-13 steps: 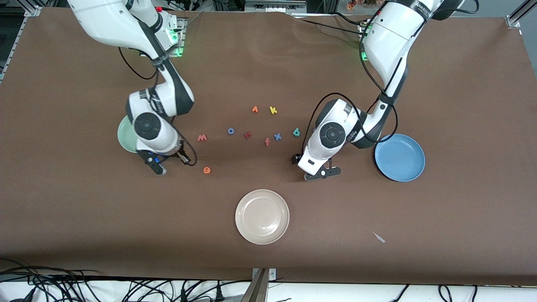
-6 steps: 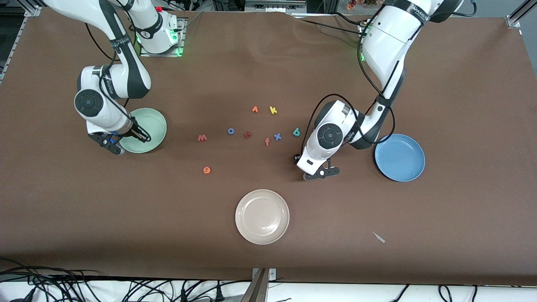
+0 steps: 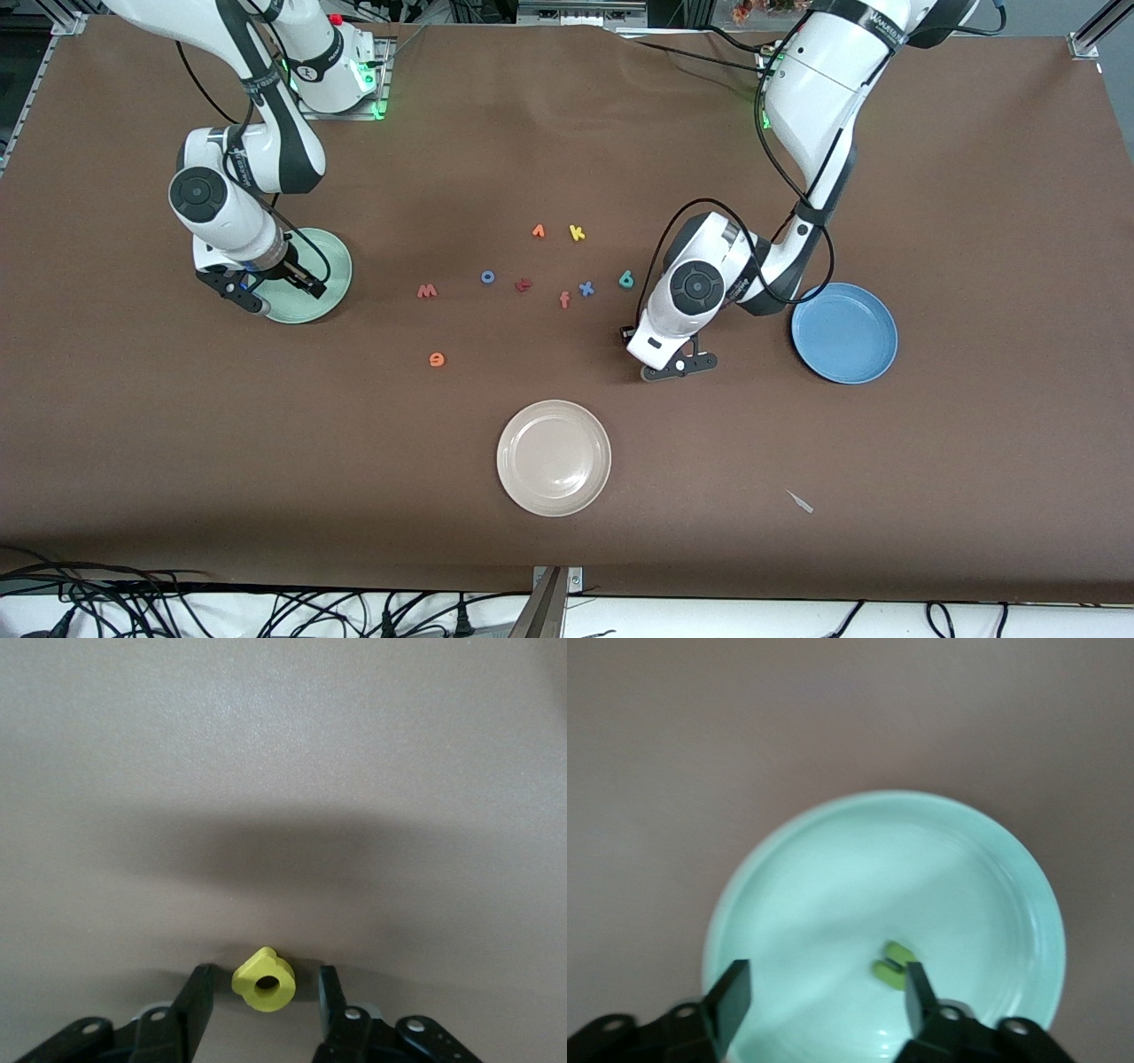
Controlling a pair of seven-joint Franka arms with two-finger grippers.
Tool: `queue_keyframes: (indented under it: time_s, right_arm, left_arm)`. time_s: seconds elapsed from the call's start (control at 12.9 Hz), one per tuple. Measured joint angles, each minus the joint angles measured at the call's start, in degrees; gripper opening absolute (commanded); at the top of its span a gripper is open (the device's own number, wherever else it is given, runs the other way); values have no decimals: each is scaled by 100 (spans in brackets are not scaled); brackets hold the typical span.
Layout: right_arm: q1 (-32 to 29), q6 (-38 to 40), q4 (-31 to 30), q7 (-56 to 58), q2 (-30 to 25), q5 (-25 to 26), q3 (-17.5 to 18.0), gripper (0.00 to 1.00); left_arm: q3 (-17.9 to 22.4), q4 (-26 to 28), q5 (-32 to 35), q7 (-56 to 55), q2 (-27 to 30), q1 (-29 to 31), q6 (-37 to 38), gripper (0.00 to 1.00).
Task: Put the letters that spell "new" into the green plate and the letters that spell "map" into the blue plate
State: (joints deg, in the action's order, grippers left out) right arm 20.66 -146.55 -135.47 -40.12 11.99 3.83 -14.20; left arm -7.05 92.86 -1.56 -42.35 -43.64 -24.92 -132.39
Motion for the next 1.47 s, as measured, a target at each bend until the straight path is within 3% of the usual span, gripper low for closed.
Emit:
queue_keyframes:
  time_s: [0.31,0.62,0.77,1.01,1.47]
  right_arm:
    - [155,766,1253,4,285,-4,416,100]
    - [301,1220,2895,-511,1570,-23,1023,100]
    - [473,1213,3399,-1392,2117,-34,1119,100]
    - [649,1219,3759,-2874,2500,-39,1175,100]
    - [678,652,3795,-4286,2844,-278,1181,95]
  left_arm:
    - [1,-3,114,-10,-18,-7,1,46]
    - [2,-9,133,-39,-16,-11,15,44]
    - [2,-11,135,-97,-15,-11,18,41]
    - [2,-13,136,-150,-14,-12,21,35]
    - [2,-18,144,-211,-11,-19,23,29]
